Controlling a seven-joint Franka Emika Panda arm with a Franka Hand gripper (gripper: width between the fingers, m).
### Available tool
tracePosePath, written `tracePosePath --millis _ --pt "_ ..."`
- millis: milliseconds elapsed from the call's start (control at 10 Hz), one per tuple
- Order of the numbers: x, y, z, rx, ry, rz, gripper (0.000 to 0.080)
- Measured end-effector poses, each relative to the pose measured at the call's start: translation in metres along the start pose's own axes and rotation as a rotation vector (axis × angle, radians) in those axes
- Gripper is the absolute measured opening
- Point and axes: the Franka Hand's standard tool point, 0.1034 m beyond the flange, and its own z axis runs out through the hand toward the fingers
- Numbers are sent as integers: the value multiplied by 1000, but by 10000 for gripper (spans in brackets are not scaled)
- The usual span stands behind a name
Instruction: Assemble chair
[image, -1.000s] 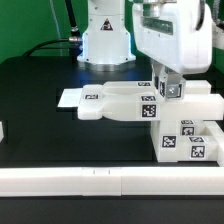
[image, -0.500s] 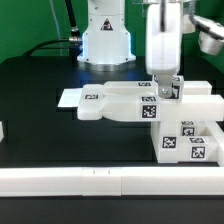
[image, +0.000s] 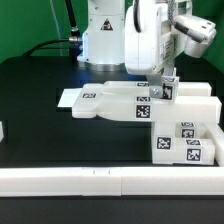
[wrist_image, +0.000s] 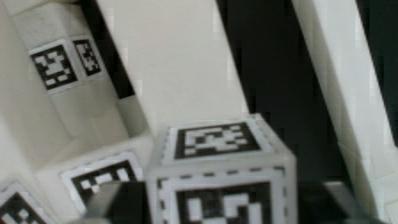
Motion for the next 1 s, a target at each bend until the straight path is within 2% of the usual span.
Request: tracePosePath --millis 100,200,300,500,1000 --pt "0 0 0 -1 1 -53 518" --pt "1 0 0 -11 1 -117 518" --pt "2 0 0 -16 2 -219 622" --pt "1 -1 0 -15 1 -395 641" --pt "1 0 1 -17 2 -402 649"
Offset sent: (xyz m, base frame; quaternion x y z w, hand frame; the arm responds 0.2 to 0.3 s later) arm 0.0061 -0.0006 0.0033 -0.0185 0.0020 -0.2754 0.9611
